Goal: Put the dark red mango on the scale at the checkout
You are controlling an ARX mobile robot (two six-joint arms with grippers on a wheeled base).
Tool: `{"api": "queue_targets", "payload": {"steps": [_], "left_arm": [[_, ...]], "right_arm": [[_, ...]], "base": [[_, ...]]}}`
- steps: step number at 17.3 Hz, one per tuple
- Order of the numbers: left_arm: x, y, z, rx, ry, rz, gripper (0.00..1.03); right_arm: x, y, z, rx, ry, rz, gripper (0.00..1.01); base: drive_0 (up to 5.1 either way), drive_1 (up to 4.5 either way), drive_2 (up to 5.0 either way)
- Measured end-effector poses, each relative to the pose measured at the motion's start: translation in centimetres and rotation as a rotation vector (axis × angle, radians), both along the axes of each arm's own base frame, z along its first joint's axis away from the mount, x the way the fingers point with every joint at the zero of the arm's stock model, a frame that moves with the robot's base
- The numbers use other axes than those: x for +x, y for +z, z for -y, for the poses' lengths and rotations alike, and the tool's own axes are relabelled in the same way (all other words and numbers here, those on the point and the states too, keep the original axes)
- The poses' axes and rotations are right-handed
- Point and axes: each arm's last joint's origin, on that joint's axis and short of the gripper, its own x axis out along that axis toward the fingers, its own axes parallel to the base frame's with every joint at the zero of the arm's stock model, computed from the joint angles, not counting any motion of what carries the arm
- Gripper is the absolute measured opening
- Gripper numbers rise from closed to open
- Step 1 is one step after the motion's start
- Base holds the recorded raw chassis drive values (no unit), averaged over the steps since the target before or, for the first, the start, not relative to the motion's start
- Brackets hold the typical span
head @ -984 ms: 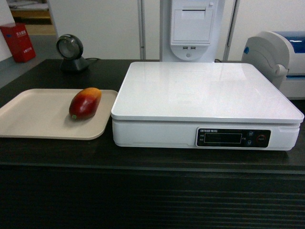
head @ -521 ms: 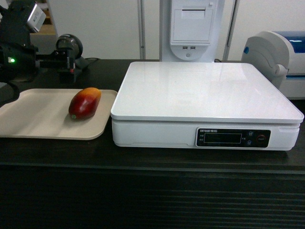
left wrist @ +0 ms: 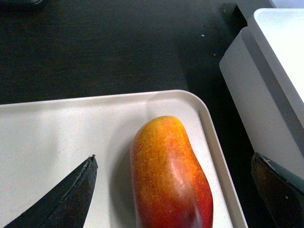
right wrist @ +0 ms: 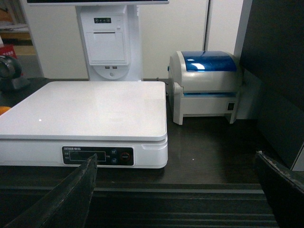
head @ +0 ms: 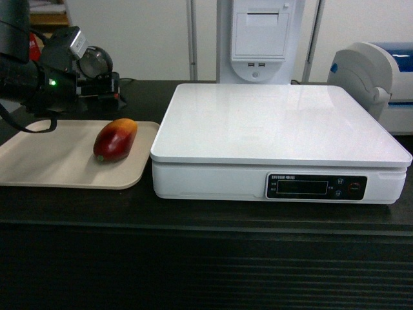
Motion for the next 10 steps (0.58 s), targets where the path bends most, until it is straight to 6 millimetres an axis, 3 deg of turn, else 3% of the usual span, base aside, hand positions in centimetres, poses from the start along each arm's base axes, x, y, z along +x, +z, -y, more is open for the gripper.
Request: {"api": "queue_targets", "payload": {"steps": [3, 10], "left_arm": [[1.5, -1.0, 0.5, 0.000, -0.016, -0.066, 0.98], [2.3, -3.9, 0.7, 0.052, -0.034, -0.165, 0.98]], "right_arm": [[0.0, 0.0, 0.0, 0.000, 0.000, 0.000, 0.98], [0.0, 0.0, 0.0, 0.000, 0.000, 0.000, 0.98]], "base": [[0.0, 0.00, 0.0], [0.0, 0.00, 0.0]]}}
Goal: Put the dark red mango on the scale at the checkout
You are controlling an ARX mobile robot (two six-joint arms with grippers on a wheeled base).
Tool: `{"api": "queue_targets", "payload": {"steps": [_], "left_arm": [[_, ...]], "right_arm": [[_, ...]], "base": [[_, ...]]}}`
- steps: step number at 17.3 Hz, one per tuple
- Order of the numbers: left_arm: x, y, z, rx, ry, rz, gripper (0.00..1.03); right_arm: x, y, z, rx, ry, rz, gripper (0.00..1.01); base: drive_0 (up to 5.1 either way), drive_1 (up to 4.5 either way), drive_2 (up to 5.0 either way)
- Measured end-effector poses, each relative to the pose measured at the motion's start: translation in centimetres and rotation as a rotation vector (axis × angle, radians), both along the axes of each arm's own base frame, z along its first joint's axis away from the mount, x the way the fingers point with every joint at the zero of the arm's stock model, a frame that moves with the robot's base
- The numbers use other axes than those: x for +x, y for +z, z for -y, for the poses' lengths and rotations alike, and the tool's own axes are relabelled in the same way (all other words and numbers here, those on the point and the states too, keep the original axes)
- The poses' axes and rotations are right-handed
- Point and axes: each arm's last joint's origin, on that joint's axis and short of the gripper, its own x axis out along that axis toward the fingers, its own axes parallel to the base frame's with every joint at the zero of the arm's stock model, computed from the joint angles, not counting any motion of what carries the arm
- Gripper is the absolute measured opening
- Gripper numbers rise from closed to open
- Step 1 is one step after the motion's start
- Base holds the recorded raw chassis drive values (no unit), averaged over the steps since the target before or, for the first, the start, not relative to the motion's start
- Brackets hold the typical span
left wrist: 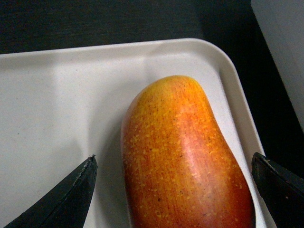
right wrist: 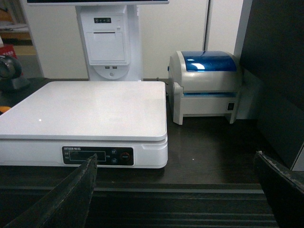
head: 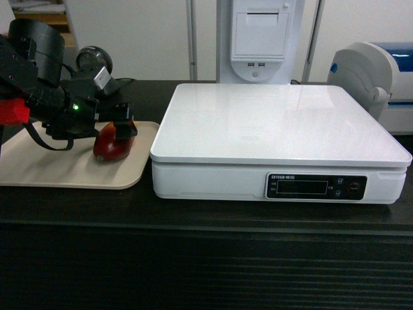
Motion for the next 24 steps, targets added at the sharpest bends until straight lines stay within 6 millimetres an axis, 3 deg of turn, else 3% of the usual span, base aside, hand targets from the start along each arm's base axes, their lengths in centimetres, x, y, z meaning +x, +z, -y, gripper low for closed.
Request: {"api": "queue_targets", "payload": {"steps": [4, 6, 10, 14, 18, 20, 22, 24], "left_arm": [[0.5, -1.2, -0.1, 0.046, -0.008, -0.005, 0.98], [0.5, -1.4, -0.1, 0.061, -0.018, -0.004, 0.83], [0.6, -1.3, 0.0, 0.066, -0.026, 0.013, 0.71], [0.4, -1.5, 0.0, 0.075, -0.036, 0.018, 0.63], [-0.5, -1.1, 0.1, 0.115, -0.050, 0.034, 0.63], [-1.1, 0.2, 0.6, 0.133, -0.056, 0.067, 0.63], [-1.3, 3.2, 1.9, 0.134, -0.081, 0.141, 0.62], [-2.0, 6.6, 4.8, 0.120, -0.140, 0.226, 0.62]], "right_arm": [[0.0, 0.0, 0.0, 0.000, 0.000, 0.000, 0.98], [0.0, 0.0, 0.0, 0.000, 0.000, 0.000, 0.98], [0.0, 0.0, 0.0, 0.000, 0.000, 0.000, 0.98], [0.0, 0.0, 0.0, 0.000, 0.000, 0.000, 0.98], [0.0, 0.0, 0.0, 0.000, 0.000, 0.000, 0.98], [0.0, 0.0, 0.0, 0.000, 0.000, 0.000, 0.98], [0.0, 0.0, 0.0, 0.000, 0.000, 0.000, 0.98], [0.0, 0.0, 0.0, 0.000, 0.000, 0.000, 0.98]], "base": [[0.0, 0.00, 0.0], [0.0, 0.00, 0.0], [0.0, 0.00, 0.0], [0.0, 0.00, 0.0], [0.0, 0.00, 0.0], [0.0, 0.00, 0.0], [0.0, 0.00, 0.0], [0.0, 0.00, 0.0]]}}
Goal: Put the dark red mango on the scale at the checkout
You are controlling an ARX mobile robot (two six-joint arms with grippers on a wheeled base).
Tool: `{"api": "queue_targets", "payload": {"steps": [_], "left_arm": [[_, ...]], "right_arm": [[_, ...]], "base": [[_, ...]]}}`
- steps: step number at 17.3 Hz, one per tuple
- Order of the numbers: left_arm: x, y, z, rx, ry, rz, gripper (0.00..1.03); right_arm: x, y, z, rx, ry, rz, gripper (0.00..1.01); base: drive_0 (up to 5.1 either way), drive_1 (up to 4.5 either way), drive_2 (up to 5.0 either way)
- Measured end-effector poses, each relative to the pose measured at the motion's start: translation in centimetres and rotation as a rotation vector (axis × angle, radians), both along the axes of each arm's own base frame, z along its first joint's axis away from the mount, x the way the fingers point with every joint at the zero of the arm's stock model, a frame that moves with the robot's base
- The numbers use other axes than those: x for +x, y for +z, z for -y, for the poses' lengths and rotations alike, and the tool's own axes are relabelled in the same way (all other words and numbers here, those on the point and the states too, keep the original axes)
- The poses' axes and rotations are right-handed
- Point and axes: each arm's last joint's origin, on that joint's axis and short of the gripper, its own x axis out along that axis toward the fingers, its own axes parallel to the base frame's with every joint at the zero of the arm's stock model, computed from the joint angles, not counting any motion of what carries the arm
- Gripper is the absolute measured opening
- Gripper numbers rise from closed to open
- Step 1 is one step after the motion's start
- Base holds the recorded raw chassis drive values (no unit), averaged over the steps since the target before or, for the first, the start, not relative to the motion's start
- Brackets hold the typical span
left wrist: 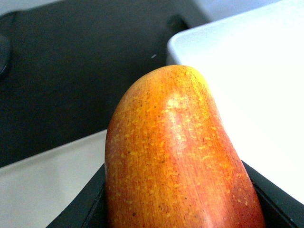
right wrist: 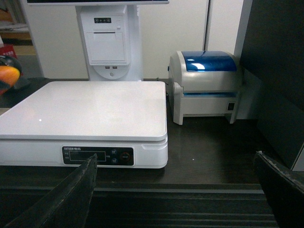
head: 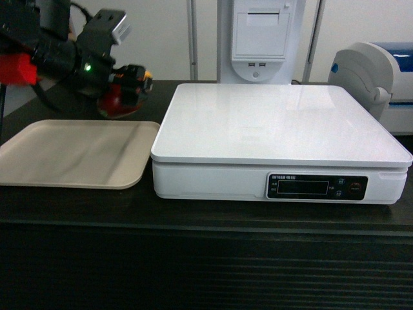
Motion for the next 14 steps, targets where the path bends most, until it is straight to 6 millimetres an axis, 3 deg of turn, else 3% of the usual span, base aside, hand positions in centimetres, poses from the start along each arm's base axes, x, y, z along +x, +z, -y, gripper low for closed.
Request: {"api": "queue_targets", "payload": {"steps": [3, 8, 11, 14], "left_arm": [[-1.4, 2.8, 6.3, -0.015, -0.141, 0.052, 0.62], [-3.2, 3.4, 15.1, -0.021, -0.317, 0.043, 0.62], [-2.6, 1.7, 17.6, -0.060, -0.309, -0.045, 0.62], [-2.1, 0.1, 18.8, -0.103, -0.219, -0.129, 0.62]], "right_arm": [[0.0, 0.0, 0.0, 0.000, 0.000, 0.000, 0.98], [0.0, 0.0, 0.0, 0.000, 0.000, 0.000, 0.98], [0.0, 0.0, 0.0, 0.000, 0.000, 0.000, 0.98], [0.0, 0.0, 0.0, 0.000, 0.000, 0.000, 0.98]], "base": [[0.0, 0.00, 0.0], [0.0, 0.00, 0.0], [0.0, 0.00, 0.0], [0.0, 0.00, 0.0]]}}
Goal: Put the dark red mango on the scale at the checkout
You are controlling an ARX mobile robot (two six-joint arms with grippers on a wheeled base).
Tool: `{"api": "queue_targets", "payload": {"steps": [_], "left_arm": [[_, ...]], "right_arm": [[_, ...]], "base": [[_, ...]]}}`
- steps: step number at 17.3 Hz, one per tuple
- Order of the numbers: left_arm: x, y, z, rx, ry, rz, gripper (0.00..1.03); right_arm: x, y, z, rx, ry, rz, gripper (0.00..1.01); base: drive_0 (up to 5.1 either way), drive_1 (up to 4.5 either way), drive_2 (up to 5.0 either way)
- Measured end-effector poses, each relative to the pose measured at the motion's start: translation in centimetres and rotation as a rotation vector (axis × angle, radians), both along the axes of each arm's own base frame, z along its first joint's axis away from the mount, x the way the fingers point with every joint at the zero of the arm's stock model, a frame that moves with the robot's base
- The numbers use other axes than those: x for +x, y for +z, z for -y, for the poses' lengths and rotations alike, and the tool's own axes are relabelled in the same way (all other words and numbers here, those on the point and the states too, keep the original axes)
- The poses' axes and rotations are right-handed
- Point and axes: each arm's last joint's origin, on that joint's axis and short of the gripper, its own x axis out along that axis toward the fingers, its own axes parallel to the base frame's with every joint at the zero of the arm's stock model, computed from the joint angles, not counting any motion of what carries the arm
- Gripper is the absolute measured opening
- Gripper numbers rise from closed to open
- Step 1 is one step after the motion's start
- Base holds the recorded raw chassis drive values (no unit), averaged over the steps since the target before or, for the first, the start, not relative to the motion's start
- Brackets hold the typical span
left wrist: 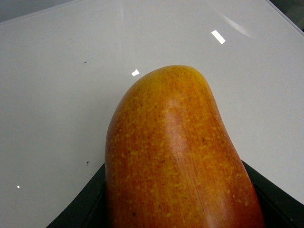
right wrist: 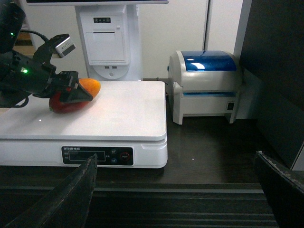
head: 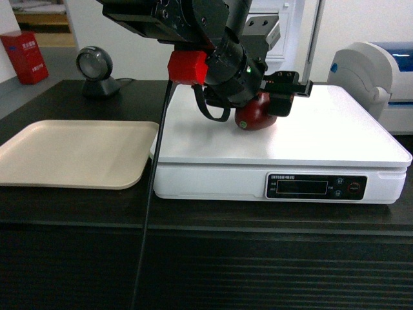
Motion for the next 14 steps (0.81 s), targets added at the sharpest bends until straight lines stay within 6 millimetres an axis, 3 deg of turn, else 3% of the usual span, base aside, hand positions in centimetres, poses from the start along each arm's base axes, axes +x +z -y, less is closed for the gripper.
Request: {"api": "queue_targets", "payload": {"steps": [4, 10, 13, 14], "left_arm": [[0.3, 1.3, 1.0, -0.076, 0.131, -0.040, 0.62], [0.0, 0.4, 1.4, -0.088, 0.209, -0.135, 0.63], [0.1, 0.6, 1.5, -0.109, 0.199, -0.130, 0.95], [0.2, 0.6, 1.6, -0.122, 0.189, -0.122, 0.99]], "right_arm": [[0.0, 0.0, 0.0, 0.000, 0.000, 0.000, 0.98], [0.0, 0.0, 0.0, 0.000, 0.000, 0.000, 0.98], [0.0, 0.0, 0.0, 0.000, 0.000, 0.000, 0.98], [0.0, 0.0, 0.0, 0.000, 0.000, 0.000, 0.98]], "base": [[0.0, 0.00, 0.0], [0.0, 0.00, 0.0], [0.0, 0.00, 0.0], [0.0, 0.00, 0.0]]}}
